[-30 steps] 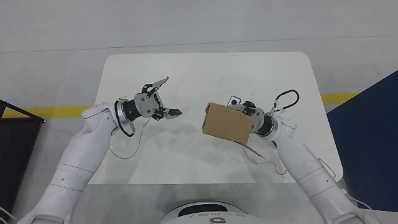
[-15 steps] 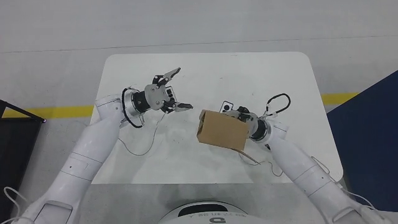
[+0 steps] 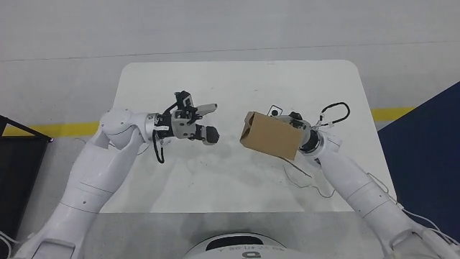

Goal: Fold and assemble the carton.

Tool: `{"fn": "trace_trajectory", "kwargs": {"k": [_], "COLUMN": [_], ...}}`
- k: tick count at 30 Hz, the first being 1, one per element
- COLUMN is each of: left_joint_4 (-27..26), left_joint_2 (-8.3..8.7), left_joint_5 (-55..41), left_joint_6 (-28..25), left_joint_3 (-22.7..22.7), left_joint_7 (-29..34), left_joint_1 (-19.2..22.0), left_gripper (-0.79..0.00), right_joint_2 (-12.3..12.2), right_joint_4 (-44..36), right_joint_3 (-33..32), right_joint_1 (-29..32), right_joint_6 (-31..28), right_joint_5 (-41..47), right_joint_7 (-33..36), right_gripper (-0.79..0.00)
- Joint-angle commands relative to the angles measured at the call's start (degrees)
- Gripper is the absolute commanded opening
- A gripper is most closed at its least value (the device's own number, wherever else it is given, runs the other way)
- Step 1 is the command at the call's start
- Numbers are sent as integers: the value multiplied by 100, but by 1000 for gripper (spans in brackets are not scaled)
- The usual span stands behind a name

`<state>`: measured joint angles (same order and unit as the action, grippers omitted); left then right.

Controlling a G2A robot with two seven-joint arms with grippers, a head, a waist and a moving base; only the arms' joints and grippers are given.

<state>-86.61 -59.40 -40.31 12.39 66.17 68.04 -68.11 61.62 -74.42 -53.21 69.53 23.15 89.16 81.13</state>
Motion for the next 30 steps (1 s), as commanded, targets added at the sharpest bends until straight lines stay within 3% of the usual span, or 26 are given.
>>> {"fn": "trace_trajectory", "kwargs": {"k": [1,7,11,15,17,23,30], "left_joint_4": [8,-138,-1013,-1715,-1862,-1831,-1564], "left_joint_2": [-4,-1,85,150,155,133,118], "left_joint_5": [-636,-329,1797,3139,3196,2090,1526], "left_joint_6": [54,48,-361,-651,-769,-1323,-1369], "left_joint_3": [1,-89,-227,-237,-220,33,185], "left_joint_7": [-42,-180,-1017,-1627,-1690,-1533,-1401], "left_joint_1": [-5,-28,-75,-303,-357,-399,-258], "left_gripper": [0,0,0,0,0,0,0], "right_joint_2": [1,1,52,52,27,-104,-211], "right_joint_4": [-1,-1,-174,-293,-279,-522,-592], "right_joint_3": [1,1,136,393,447,718,816], "right_joint_1": [1,1,18,-113,-184,-318,-366], "right_joint_6": [3,3,304,633,717,1165,1542], "right_joint_5": [-1,-1,411,1039,1201,2105,2785], "right_joint_7": [-2,-2,-302,-631,-715,-1162,-1538], "right_gripper": [-785,-785,-785,-785,-785,-785,-785]}}
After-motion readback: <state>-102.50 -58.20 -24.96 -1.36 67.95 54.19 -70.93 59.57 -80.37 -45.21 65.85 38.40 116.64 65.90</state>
